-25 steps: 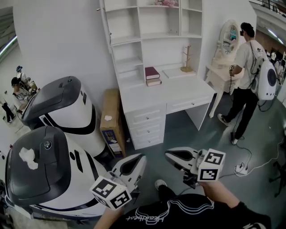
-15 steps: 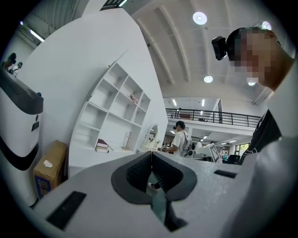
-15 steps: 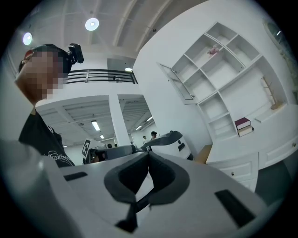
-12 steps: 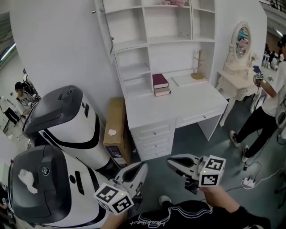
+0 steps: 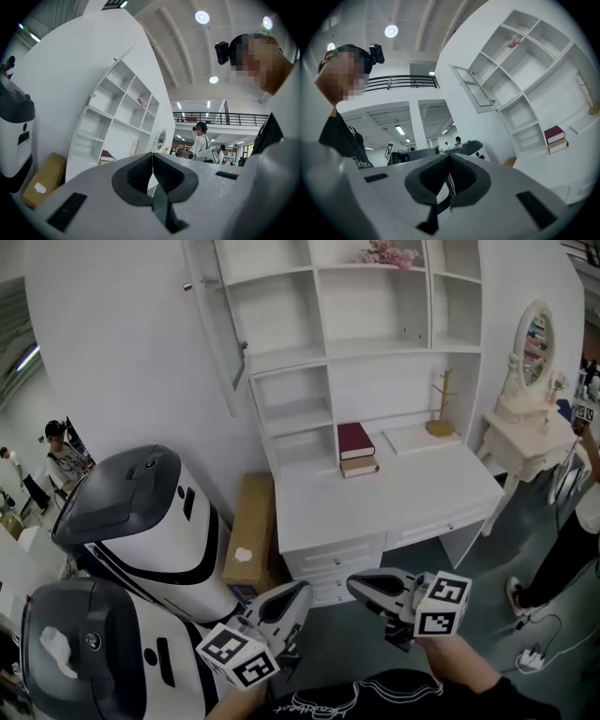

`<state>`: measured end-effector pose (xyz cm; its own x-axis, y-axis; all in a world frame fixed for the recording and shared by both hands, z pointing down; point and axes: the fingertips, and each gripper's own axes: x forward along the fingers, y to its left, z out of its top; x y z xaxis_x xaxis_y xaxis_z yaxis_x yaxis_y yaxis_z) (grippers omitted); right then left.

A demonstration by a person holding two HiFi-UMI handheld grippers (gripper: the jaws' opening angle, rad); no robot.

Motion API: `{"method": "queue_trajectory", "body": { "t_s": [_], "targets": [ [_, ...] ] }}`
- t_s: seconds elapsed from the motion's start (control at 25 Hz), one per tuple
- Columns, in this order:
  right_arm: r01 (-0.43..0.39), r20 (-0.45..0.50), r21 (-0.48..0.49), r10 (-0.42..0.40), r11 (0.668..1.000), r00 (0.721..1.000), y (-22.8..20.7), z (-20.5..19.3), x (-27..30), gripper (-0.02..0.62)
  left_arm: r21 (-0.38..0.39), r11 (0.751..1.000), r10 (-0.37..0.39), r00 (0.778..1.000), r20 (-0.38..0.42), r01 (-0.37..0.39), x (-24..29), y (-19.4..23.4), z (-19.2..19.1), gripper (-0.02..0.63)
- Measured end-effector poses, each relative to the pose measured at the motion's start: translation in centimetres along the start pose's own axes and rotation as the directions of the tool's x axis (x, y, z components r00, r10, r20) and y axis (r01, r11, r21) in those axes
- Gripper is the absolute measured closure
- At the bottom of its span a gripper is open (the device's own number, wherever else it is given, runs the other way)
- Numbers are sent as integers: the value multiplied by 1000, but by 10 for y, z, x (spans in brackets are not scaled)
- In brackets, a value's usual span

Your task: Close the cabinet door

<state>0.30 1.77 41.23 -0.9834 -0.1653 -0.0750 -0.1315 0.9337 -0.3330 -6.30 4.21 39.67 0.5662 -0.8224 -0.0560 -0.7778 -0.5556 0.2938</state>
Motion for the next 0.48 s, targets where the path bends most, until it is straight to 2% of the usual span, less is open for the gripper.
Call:
{"method": "queue_trajectory", "body": {
  "t_s": [0.32, 0.48],
  "targets": [
    [-43, 4, -114, 44, 992, 999, -22, 47, 16, 589, 61, 997, 37, 998, 54, -40, 20, 21, 38, 600],
    [-71, -6, -123, 71, 990, 997, -25, 52, 24, 590, 69, 997, 33, 998, 58, -37, 18, 29, 46, 600]
  ]
}}
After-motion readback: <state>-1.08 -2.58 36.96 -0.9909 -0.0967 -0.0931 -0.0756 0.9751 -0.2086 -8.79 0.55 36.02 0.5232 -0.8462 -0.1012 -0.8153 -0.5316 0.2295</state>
